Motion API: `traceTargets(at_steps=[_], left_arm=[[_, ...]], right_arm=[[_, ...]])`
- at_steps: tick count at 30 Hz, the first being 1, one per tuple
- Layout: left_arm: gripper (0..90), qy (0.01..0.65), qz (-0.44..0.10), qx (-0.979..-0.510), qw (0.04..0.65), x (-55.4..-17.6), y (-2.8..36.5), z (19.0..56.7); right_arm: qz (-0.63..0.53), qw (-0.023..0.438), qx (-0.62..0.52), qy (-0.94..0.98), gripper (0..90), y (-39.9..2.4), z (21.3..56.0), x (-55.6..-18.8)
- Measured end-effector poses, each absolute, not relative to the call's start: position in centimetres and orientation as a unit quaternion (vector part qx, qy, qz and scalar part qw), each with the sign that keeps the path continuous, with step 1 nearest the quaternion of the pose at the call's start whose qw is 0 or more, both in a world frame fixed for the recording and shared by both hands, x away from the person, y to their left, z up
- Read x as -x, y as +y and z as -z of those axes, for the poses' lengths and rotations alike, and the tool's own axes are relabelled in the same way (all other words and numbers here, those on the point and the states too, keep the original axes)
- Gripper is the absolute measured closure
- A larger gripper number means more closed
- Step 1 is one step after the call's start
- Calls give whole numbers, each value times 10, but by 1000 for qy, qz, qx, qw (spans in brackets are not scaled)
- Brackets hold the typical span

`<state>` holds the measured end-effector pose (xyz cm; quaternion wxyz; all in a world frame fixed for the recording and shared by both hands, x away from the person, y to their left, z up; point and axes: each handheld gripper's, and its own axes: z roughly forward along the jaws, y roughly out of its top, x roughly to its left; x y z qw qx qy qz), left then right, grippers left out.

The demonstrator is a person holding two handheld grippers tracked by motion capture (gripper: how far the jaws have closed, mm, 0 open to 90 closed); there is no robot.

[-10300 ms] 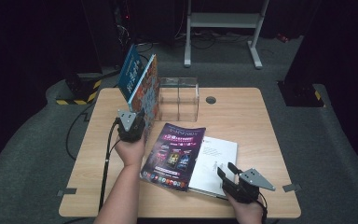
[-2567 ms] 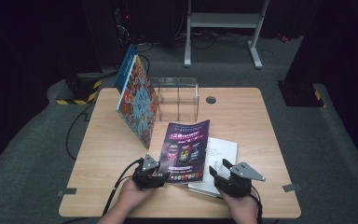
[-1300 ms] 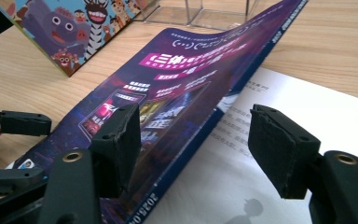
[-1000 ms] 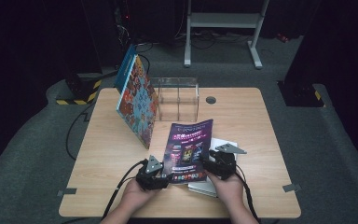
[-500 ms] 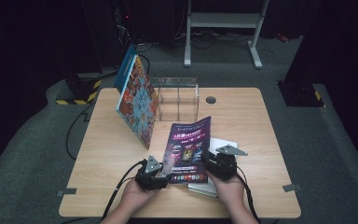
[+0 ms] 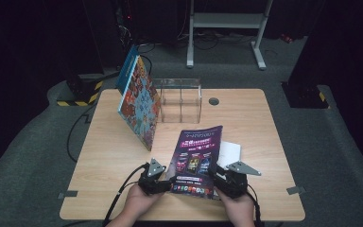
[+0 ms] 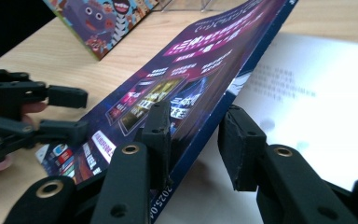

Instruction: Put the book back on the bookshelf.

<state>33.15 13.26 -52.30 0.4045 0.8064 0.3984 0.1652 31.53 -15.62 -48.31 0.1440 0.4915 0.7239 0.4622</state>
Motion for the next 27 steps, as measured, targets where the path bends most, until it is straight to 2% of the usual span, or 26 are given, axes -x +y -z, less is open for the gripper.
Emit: traceTargets(at_steps=[6, 13, 18, 27], left_arm=[[400, 408, -164, -803, 402, -334, 133, 524], [443, 382, -201, -813, 391, -328, 127, 524], [438, 391, -184, -810, 396, -330, 128, 524], [437, 394, -178, -809, 399, -332, 130, 524]], right_arm=[[-468, 138, -489, 723, 603, -161, 484, -299], [-467, 133, -504, 714, 488, -166, 484, -314], [-466, 124, -520, 705, 466, -172, 486, -331], [-463, 119, -533, 698, 482, -176, 483, -359]])
